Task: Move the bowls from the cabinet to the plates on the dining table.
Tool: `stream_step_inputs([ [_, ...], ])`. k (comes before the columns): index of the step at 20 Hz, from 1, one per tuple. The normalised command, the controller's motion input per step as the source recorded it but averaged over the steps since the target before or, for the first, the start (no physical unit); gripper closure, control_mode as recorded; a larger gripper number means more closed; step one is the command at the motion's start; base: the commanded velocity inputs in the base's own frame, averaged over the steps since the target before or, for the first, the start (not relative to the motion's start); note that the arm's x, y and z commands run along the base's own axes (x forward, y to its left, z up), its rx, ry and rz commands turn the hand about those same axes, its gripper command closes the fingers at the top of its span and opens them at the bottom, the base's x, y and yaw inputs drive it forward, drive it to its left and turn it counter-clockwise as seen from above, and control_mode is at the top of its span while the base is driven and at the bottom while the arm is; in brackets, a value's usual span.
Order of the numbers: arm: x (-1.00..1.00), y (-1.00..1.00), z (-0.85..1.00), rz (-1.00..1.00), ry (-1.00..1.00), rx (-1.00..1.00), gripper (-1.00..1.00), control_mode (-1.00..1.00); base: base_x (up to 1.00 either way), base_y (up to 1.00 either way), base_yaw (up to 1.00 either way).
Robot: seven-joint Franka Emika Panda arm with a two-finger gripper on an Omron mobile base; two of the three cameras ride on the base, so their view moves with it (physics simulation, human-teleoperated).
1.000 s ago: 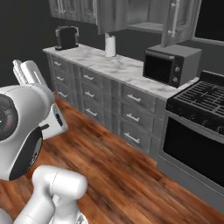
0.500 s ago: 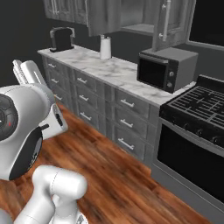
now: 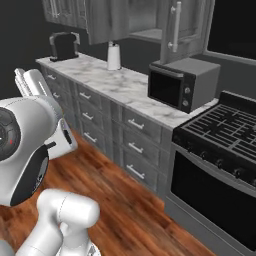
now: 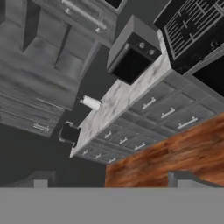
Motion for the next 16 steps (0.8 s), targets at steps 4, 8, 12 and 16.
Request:
stream_step_inputs([
  [4, 0.0, 0.0, 0.0, 0.0, 0.0, 0.0, -1.0, 1.0, 0.56, -0.1, 0.03],
  [8, 0.0, 0.0, 0.0, 0.0, 0.0, 0.0, -1.0, 1.0, 0.52, 0.06, 0.0],
  [12, 0.0, 0.0, 0.0, 0.0, 0.0, 0.0, -1.0, 1.0, 0.51, 0.38, 0.0],
  [16, 0.0, 0.0, 0.0, 0.0, 0.0, 0.0, -1.0, 1.0, 0.45, 0.53, 0.0],
])
